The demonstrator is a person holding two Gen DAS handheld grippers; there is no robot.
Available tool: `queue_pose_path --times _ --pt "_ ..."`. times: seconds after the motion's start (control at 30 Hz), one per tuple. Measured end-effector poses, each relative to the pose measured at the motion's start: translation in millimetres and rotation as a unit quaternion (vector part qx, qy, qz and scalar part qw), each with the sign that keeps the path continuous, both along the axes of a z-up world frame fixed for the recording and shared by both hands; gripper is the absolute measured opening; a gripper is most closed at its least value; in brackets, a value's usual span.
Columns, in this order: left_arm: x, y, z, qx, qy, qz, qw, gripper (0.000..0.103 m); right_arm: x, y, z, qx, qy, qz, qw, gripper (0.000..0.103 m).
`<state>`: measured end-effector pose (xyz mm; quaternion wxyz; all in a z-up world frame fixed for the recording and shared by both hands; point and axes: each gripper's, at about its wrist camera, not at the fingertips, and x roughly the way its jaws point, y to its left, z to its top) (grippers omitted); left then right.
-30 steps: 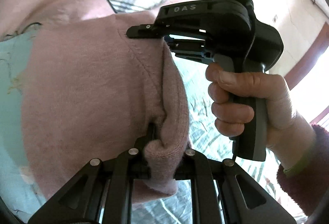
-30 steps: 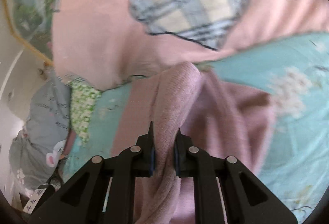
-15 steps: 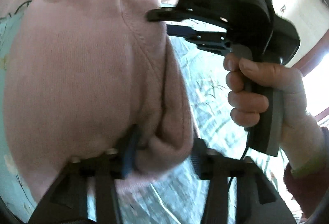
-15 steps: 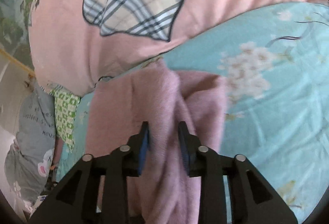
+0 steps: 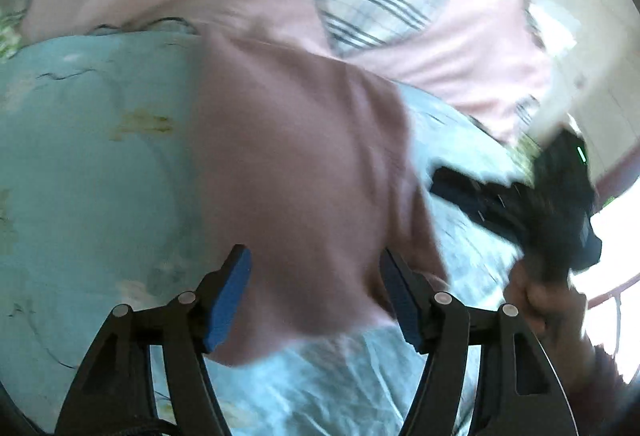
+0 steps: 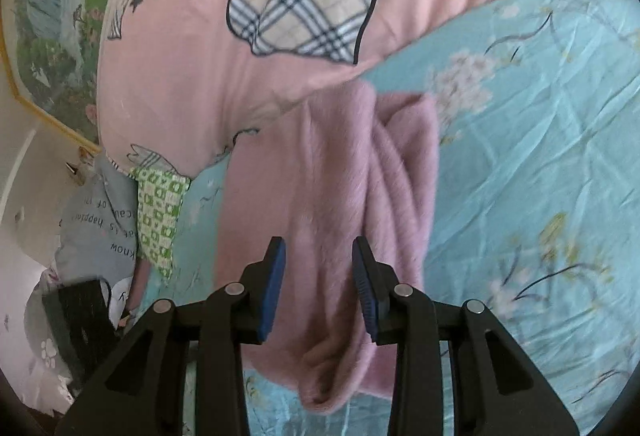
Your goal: Fold small clothes
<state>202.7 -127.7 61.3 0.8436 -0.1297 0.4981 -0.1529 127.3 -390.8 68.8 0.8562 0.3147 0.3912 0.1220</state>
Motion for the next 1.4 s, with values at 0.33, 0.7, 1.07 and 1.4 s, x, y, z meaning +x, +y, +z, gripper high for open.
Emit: queue_pose_path --times 0.33,0.7,1.07,1.4 --pt "44.2 28.2 -34.2 0.006 0.028 0.053 0.9982 0.068 13.6 16.6 -37.2 -0.047 0.059 0.002 0.997 0.034" --pt "59.9 11.6 -50.8 0.004 0.039 0.025 0.9989 0.071 -7.0 -16.5 -17.1 -0.037 0.028 -0.031 0.998 0.006" --pt "85.8 -4.9 -101.8 0.012 0.086 0.004 0.9962 0.08 -3.7 -26.7 -61.4 -0.025 0.06 -0.069 0.995 0.006" --pt "76.5 13.5 -81.3 -0.025 0.081 0.014 0.9963 0.08 2.5 -10.6 -23.2 -0.076 0.03 -0.046 0.996 0.015"
